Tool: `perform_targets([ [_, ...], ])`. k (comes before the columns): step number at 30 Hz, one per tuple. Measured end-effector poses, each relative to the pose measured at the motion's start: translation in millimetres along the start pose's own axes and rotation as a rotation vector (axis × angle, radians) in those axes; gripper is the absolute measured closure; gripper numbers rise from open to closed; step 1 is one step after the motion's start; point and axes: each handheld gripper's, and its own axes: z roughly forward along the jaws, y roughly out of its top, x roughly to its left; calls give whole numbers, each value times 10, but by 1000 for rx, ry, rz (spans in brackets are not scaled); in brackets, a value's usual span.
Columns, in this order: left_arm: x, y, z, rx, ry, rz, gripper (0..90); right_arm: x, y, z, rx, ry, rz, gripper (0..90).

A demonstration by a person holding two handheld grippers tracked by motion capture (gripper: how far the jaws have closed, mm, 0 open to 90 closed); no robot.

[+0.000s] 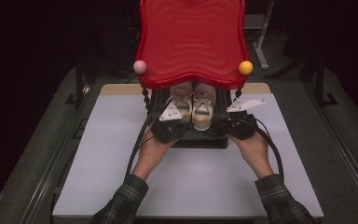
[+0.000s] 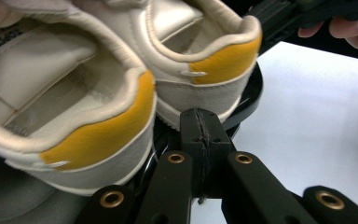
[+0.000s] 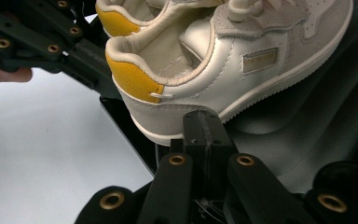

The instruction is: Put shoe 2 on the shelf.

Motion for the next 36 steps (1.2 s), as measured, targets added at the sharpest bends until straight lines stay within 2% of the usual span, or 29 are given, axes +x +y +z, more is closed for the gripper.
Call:
perform_targets([
  [4, -69, 24, -20, -15, -28, 16, 897, -7, -13, -31, -14, 10, -4, 898],
  [5, -133, 64, -19, -16, -43, 37, 897, -7, -8, -45, -17, 10, -11, 899],
  [12, -199, 168, 65, -29, -45, 64, 897, 27, 13, -68, -39, 10, -7, 898],
  [19, -162, 181, 124, -41, -34, 46, 898, 6, 26, -56, -47, -8, -6, 898],
  [26, -137, 177, 206, -29, -29, 28, 898, 12, 15, -29, -38, -7, -5, 898],
  [36, -139, 159, 273, -17, -42, 18, 898, 15, -4, -4, -27, -8, 1, 897],
])
